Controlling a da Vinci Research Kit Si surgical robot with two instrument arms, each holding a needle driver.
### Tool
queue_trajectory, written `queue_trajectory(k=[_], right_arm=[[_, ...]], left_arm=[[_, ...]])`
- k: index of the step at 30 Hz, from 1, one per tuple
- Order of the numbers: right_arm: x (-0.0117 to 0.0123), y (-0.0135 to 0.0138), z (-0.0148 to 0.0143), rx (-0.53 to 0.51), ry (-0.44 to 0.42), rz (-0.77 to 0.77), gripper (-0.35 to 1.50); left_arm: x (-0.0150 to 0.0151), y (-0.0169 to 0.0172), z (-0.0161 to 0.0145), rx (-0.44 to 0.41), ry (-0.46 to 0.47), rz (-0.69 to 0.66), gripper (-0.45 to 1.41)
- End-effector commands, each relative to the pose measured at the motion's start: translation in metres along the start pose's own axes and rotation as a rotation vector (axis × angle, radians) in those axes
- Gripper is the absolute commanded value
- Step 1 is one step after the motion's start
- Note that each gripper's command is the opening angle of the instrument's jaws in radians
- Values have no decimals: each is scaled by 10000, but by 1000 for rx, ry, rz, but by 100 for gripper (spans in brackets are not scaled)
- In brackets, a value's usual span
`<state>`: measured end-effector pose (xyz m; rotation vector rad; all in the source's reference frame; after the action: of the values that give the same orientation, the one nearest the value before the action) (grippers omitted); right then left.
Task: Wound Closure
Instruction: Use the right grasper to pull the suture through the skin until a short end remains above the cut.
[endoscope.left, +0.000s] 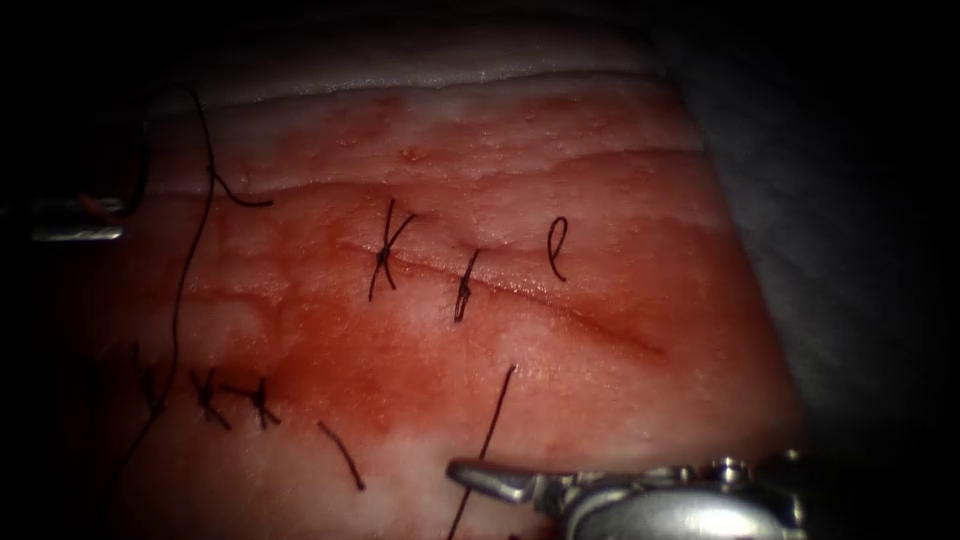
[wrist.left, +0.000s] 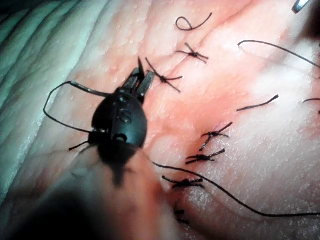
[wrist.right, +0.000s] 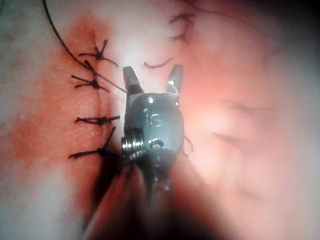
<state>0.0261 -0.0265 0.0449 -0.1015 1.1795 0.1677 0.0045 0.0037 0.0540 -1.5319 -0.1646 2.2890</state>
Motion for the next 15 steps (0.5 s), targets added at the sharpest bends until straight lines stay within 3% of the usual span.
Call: queue_trajectory(k=[1, 3, 7, 15], right_arm=[[-23, 10, 14, -21, -18, -12, 131], [-48, 17, 22, -49, -44, -35, 140], [-74, 24, 29, -57, -75, -65, 140], [-102, 32, 42, -62, -114, -96, 131]], left_arm=[[-2, -3, 7, 0, 1, 1, -45], [-3, -2, 7, 0, 1, 1, -45], [-3, -2, 7, 0, 1, 2, -45], [-3, -2, 7, 0, 1, 2, -45]])
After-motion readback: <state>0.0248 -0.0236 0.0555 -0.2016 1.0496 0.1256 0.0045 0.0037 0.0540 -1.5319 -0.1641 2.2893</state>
